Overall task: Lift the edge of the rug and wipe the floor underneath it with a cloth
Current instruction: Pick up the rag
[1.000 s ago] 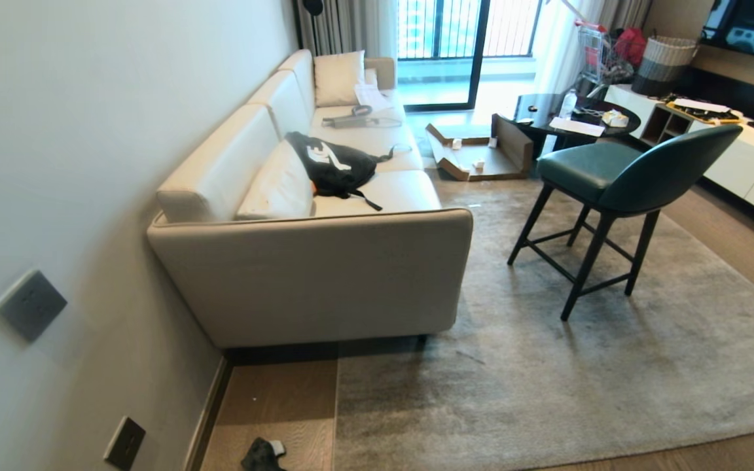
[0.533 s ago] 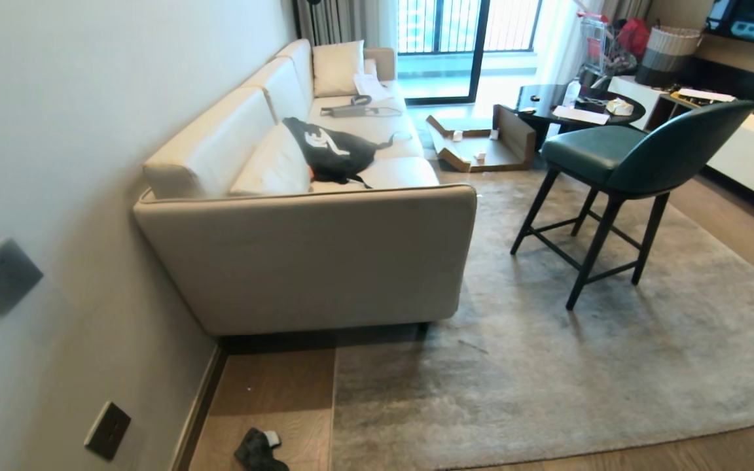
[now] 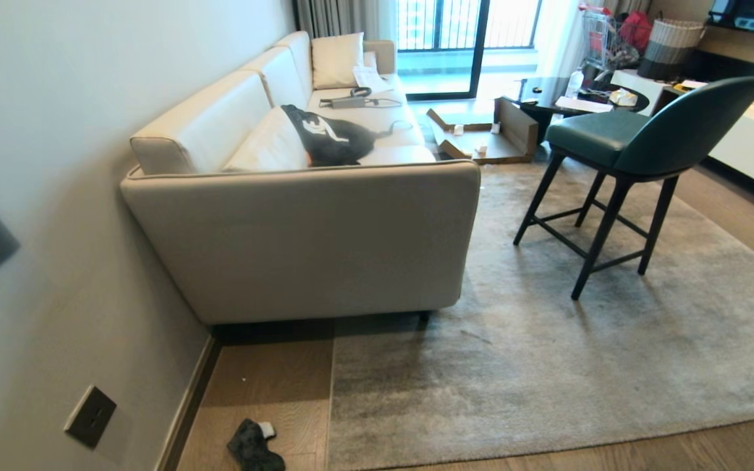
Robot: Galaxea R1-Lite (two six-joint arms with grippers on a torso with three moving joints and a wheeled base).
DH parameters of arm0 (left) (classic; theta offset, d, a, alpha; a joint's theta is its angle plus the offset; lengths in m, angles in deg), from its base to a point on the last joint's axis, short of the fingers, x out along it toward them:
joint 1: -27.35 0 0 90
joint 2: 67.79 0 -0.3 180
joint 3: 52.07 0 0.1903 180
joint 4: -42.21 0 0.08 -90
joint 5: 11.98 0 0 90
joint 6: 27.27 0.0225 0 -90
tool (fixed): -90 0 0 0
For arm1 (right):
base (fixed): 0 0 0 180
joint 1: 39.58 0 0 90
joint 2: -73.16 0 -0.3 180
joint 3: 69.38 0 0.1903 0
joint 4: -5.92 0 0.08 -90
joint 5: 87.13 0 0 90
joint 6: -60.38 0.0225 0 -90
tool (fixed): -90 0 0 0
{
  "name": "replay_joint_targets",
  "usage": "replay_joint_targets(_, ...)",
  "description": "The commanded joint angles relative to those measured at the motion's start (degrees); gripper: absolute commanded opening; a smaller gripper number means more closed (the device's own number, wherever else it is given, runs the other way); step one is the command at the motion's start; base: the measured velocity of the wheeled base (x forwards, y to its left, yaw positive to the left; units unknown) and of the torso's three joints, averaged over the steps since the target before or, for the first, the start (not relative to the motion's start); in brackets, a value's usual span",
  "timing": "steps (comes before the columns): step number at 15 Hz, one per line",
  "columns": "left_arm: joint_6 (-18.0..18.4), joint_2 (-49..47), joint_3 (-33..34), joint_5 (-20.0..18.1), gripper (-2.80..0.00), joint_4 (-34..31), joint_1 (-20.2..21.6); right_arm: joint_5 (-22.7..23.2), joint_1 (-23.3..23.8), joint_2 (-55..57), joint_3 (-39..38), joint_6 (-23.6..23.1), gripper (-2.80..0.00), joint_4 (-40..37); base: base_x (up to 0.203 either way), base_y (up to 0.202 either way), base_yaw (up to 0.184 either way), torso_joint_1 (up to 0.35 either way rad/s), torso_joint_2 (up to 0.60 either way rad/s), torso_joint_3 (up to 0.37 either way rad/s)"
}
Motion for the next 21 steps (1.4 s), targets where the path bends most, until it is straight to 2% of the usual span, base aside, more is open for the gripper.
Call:
replay_joint_targets(1, -0.04, 0.0, 0.01, 0.04, -2.8, 0.0, 0.01, 0.02, 0.0, 0.09, -0.01, 0.0, -2.8, 0.0, 0.0, 0.0, 0.0, 0.0, 0.0, 0.0)
replay_joint_targets(21, -0.04, 0.0, 0.01, 0.04, -2.8, 0.0, 0.01, 0.02, 0.0, 0.09, -0.01, -0.09, -2.8, 0.0, 0.0, 0.0, 0.0, 0.003, 0.02, 0.019)
